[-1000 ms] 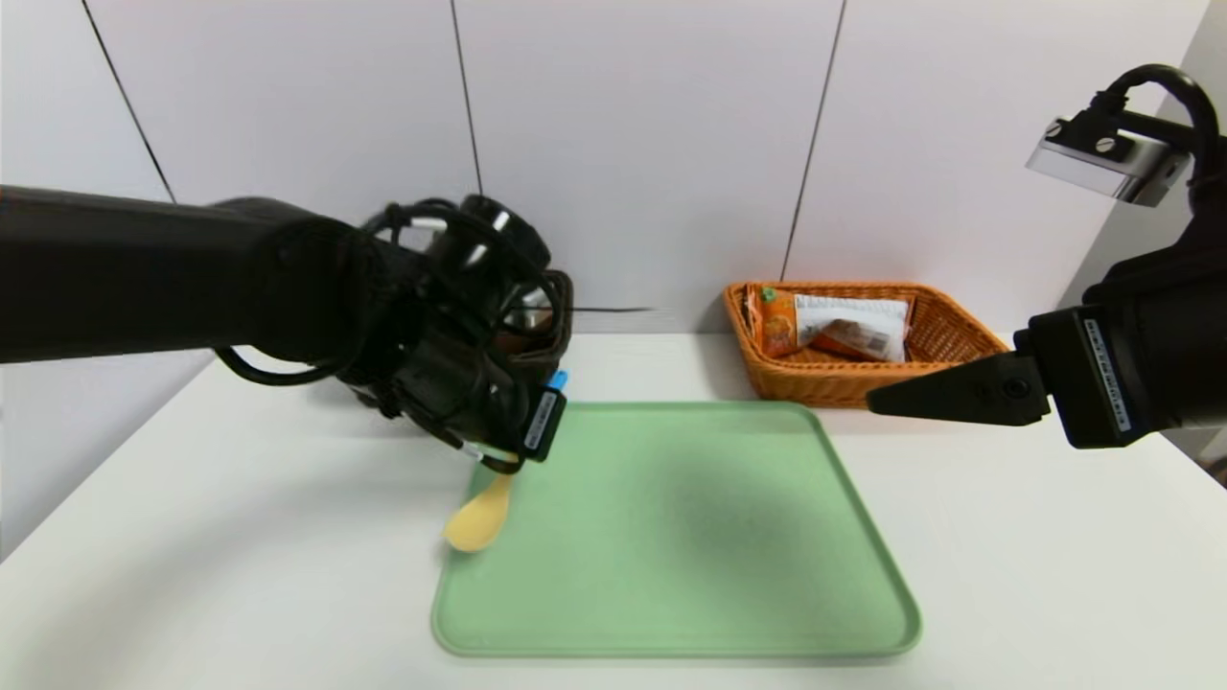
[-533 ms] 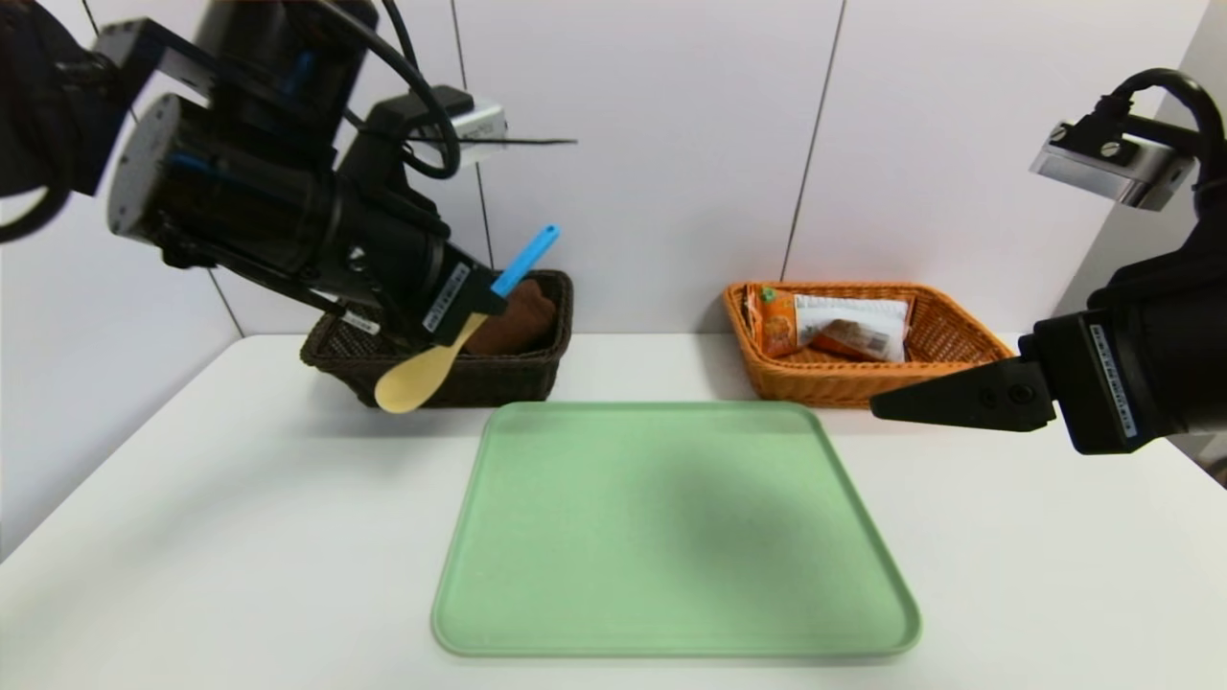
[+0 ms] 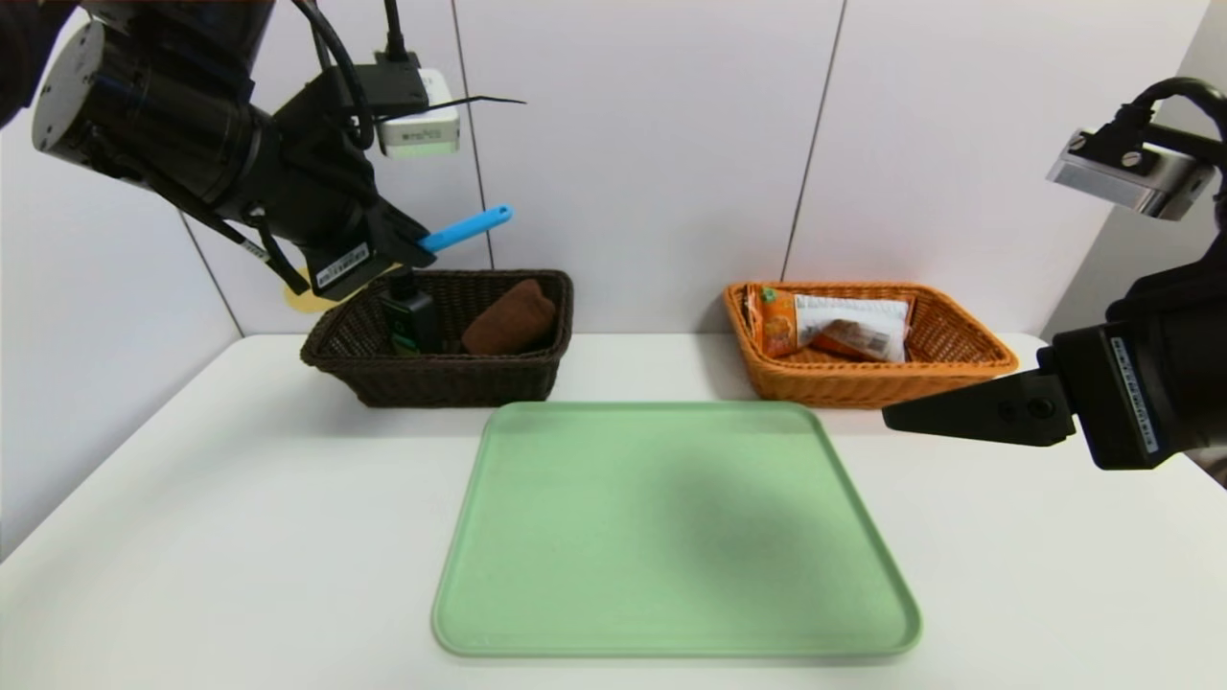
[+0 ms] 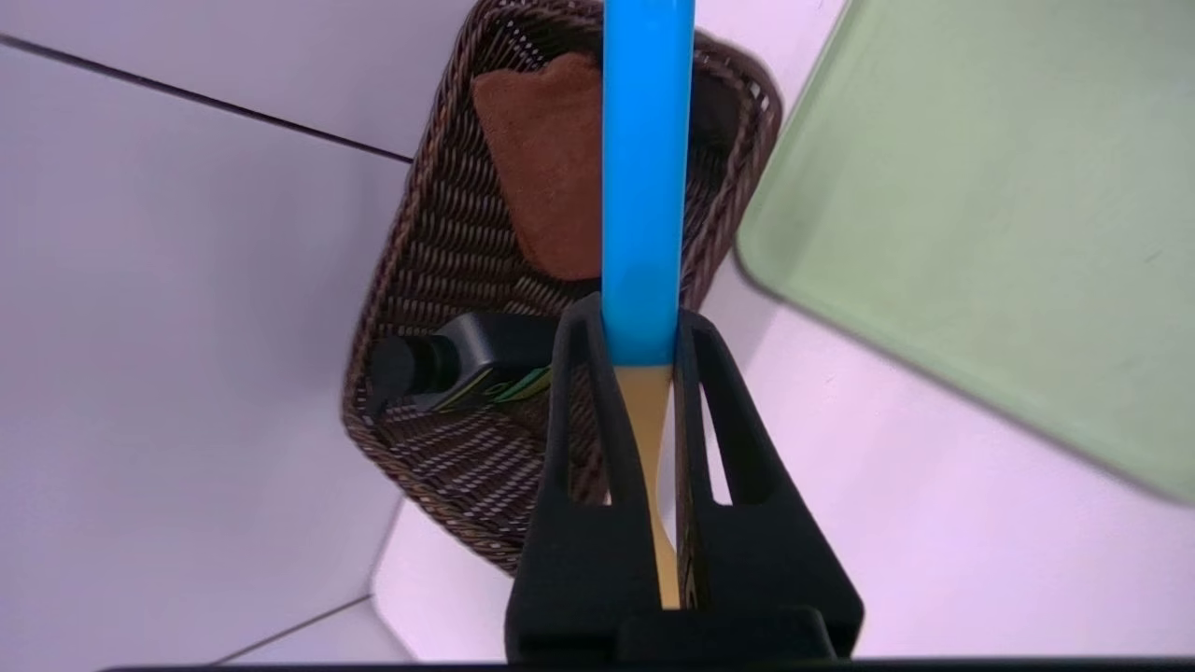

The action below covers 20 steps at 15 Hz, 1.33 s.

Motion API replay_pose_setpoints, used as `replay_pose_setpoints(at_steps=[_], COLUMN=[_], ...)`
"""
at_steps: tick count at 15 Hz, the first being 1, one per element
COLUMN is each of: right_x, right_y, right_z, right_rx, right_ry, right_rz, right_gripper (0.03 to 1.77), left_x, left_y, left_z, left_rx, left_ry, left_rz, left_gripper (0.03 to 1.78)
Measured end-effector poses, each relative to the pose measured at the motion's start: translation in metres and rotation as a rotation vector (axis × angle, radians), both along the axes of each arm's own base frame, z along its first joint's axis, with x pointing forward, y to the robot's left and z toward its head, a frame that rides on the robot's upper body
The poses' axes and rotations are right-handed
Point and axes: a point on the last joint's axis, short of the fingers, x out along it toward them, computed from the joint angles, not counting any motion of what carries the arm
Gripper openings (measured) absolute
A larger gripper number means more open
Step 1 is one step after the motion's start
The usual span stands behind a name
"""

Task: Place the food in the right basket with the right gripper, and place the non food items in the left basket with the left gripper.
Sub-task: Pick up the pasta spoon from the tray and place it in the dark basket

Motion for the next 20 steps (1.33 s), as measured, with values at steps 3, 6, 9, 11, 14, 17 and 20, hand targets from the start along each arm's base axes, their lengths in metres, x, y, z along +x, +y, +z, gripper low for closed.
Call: replay_pose_setpoints(at_steps=[3,6,9,11,14,17,20], right_x=[-0.003,-0.006,-0.007,-0.008,-0.007,-0.006,-0.005], right_y=[-0.002,-0.004,-0.005,-0.005,-0.005,-0.004,-0.004], right_z=[-0.001,-0.003,-0.006,-0.007,-0.008,-0.008,-0.008], right_rx=[0.0,-0.004,-0.01,-0.01,-0.012,-0.014,-0.015], right_ry=[0.001,0.003,0.012,0.014,0.017,0.016,0.018], right_rz=[0.0,0.001,0.001,0.001,0.0,-0.001,-0.004], right_gripper=[1.69,1.69,1.69,1.69,1.69,1.69,1.69], left_x=[0.018,0.039,0.063,0.081,0.103,0.117,0.123], left_y=[-0.003,-0.001,-0.002,-0.002,-0.002,-0.005,-0.006], left_z=[-0.01,-0.025,-0.044,-0.055,-0.071,-0.085,-0.092], left_rx=[0.033,0.074,0.134,0.157,0.167,0.186,0.187], left_ry=[-0.014,-0.014,-0.014,-0.044,-0.064,-0.063,-0.061], left_rz=[-0.011,-0.007,0.056,0.114,0.144,0.169,0.169], left_gripper=[0.12,0.12,0.12,0.12,0.12,0.12,0.12])
